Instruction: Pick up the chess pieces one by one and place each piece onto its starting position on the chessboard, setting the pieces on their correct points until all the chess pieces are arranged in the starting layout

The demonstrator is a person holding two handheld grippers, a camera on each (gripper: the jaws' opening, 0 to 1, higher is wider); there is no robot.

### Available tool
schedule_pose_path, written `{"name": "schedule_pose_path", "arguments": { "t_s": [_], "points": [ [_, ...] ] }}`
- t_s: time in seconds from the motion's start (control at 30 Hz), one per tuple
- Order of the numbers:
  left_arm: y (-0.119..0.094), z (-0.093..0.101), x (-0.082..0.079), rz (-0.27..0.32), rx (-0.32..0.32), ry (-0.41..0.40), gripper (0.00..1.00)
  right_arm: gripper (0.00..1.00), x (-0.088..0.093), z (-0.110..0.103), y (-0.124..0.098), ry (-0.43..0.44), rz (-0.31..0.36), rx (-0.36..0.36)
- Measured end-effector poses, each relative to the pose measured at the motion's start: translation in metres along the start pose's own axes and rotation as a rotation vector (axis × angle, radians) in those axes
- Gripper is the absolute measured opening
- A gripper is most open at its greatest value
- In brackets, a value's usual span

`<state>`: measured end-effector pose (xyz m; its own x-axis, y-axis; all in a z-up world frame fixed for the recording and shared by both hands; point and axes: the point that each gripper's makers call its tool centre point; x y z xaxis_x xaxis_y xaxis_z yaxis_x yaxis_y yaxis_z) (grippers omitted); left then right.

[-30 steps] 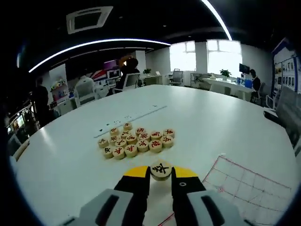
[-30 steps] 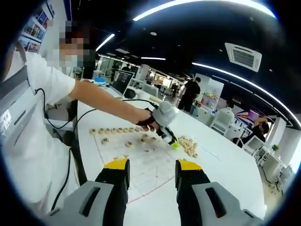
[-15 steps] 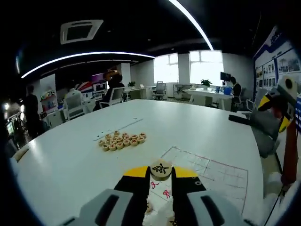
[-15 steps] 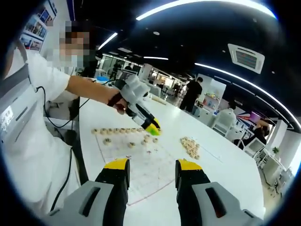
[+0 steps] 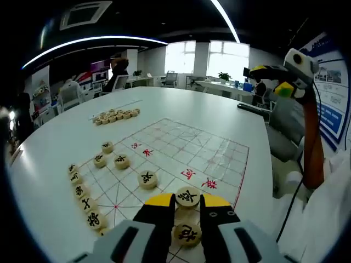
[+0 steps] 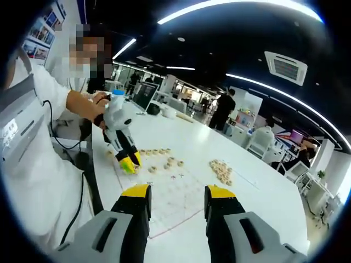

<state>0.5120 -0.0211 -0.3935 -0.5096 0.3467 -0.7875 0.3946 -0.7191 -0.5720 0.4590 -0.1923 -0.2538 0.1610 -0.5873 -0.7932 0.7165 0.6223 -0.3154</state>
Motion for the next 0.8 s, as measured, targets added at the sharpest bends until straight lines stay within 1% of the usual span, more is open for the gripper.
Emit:
{"name": "schedule_pose_path", "arguments": {
  "t_s": [0.2, 0.3, 0.33, 0.43, 0.5, 0.57, 0.6, 0.7, 0.8],
  "points": [
    [0.009, -0.003, 0.003, -0.016, 0.002, -0.002, 0.21, 0.40, 0.000, 0.000, 0.001, 0.000, -0.001, -0.002],
    [0.010, -0.004, 0.005, -0.019, 0.003, -0.014, 0.21, 0.40, 0.001, 0.000, 0.000, 0.002, -0.003, -0.002],
    [0.011, -0.003, 0.007, -0.028, 0.006, -0.021, 0.21, 0.40, 0.002, 0.000, 0.000, 0.002, -0.003, -0.001],
    [0.010, -0.004, 0.007, -0.027, 0.000, -0.015, 0.21, 0.40, 0.001, 0.001, -0.001, 0.003, -0.001, 0.002],
    [0.009, -0.004, 0.005, -0.020, -0.006, -0.008, 0.23, 0.40, 0.001, 0.001, -0.002, 0.001, 0.000, 0.003],
    [0.008, -0.003, 0.001, -0.009, 0.002, -0.008, 0.30, 0.40, 0.000, 0.001, -0.002, -0.001, 0.002, 0.002],
    [0.007, -0.002, 0.000, -0.005, 0.006, -0.008, 0.31, 0.40, 0.000, 0.001, -0.002, -0.001, 0.002, 0.002],
    [0.005, 0.001, -0.006, 0.010, 0.011, -0.006, 0.32, 0.40, 0.000, 0.001, -0.002, -0.002, 0.000, 0.002],
    [-0.003, 0.000, -0.028, 0.077, 0.005, 0.001, 0.32, 0.40, 0.001, 0.000, -0.001, -0.001, -0.003, 0.001]
  ]
}}
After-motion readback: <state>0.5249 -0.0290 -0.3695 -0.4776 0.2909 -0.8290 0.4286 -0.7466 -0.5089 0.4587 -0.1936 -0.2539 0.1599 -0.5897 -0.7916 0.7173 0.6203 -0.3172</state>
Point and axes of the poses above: the point that each gripper's makers call its tool centre point, and the gripper's own axes: y roughly forward along the fingers, z roughly to its right, x roughly out of its underside, and after that the axes turned 11 degrees about -y, right-handed
